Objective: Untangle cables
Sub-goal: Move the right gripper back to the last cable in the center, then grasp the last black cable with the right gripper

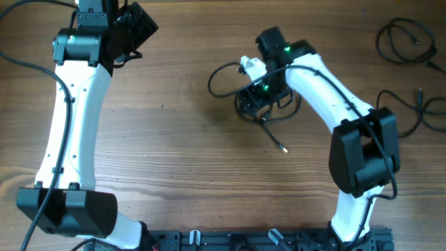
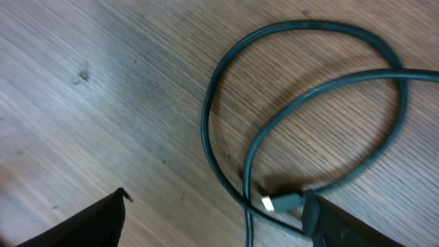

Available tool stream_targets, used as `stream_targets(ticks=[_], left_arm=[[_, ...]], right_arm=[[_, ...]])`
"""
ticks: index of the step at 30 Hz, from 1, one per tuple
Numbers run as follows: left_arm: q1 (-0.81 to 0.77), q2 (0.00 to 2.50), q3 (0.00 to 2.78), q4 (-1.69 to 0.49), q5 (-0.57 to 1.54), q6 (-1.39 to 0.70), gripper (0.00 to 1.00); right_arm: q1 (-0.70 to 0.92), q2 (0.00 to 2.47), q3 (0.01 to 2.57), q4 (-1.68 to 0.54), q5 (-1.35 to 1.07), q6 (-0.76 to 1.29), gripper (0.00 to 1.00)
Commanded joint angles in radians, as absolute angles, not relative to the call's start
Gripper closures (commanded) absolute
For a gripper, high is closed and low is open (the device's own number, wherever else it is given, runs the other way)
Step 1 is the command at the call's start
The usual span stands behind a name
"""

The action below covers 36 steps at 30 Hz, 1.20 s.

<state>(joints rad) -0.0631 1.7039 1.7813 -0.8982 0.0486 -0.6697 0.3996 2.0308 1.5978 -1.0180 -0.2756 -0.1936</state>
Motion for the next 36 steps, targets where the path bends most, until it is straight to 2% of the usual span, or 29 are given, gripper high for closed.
stream_targets(ticks=[1,12,29,33,36], left_arm=[[-0.054,1.710,1.786,-0.899,0.031,-0.654,0.31],[-0.054,1.714,1.786,-0.919,0.032,-0.654,0.29],[-0.054,1.717,1.786,-0.933,0.031,-0.654,0.27],[-0.054,1.717,1.786,-0.933,0.031,-0.654,0.25],[-0.054,1.717,1.786,-0.933,0.032,-0.654,0.25]], right_arm=[[0.442,2.038,1.520,-0.969,-0.179,-0.205,0.17],[0.455,2.038,1.409,-0.849,-0.123,-0.158,0.33],[0.464,2.038,1.303,-0.783,-0.127,-0.161,0.46],[0.464,2.038,1.294,-0.781,-0.127,-0.156,0.69],[0.463,2.038,1.295,-0.763,-0.123,-0.111,0.91]])
